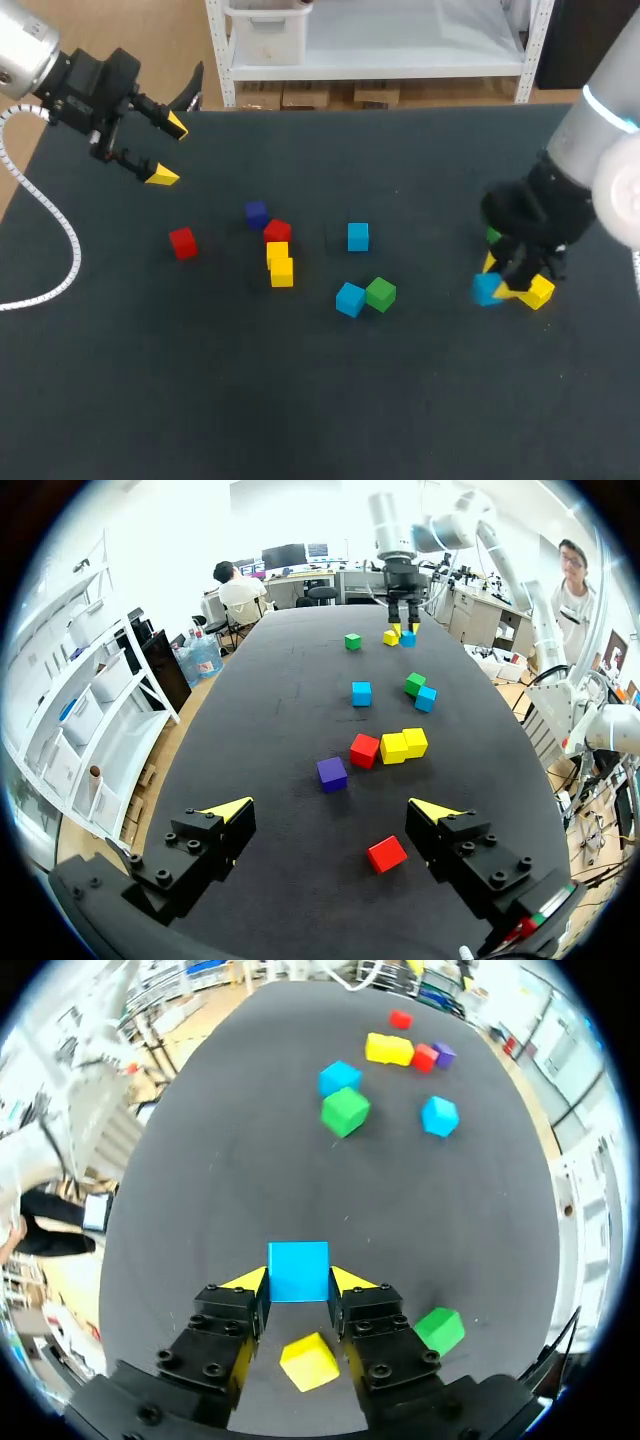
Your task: Place the blue cubes, place green cubes on the blue cubes, place the yellow cubes on the green cubes, then place the red cubes on the yellow cubes, and place purple cube on the red cubes.
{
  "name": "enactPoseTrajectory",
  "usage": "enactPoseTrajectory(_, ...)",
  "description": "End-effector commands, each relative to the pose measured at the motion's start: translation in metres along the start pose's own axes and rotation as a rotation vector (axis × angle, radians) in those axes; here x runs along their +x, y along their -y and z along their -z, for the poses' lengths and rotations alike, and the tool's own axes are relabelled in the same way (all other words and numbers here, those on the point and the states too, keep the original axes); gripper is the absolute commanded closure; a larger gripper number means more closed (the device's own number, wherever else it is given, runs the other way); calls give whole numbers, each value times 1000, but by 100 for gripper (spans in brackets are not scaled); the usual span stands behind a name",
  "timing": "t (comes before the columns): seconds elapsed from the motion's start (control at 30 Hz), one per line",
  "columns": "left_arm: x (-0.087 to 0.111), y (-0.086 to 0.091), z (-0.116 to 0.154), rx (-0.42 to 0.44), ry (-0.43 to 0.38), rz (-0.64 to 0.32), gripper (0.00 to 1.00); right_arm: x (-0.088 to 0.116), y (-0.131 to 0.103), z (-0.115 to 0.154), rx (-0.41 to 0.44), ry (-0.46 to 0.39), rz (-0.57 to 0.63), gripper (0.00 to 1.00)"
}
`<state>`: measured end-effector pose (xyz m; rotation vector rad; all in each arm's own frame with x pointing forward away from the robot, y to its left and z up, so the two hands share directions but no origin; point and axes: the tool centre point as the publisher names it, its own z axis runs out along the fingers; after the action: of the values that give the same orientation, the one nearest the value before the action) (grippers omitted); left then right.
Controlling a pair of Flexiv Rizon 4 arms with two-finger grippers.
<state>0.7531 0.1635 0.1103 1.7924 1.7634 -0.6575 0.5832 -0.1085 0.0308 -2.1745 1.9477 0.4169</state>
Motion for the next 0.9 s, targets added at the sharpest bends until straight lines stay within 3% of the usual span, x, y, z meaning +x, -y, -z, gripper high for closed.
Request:
enactPoseTrajectory(0.03,1,1,0,-3,2,-3,0,-23,15,-6,8,-14,-29,100)
enactPoseTrajectory(0.43,1,1,0,-3,2,-3,0,-72,56,-20,112,-39,-90,100)
enactPoseTrajectory(0.9,1,1,0,-3,2,-3,0,-79,106,-45,153,-69,-185,100)
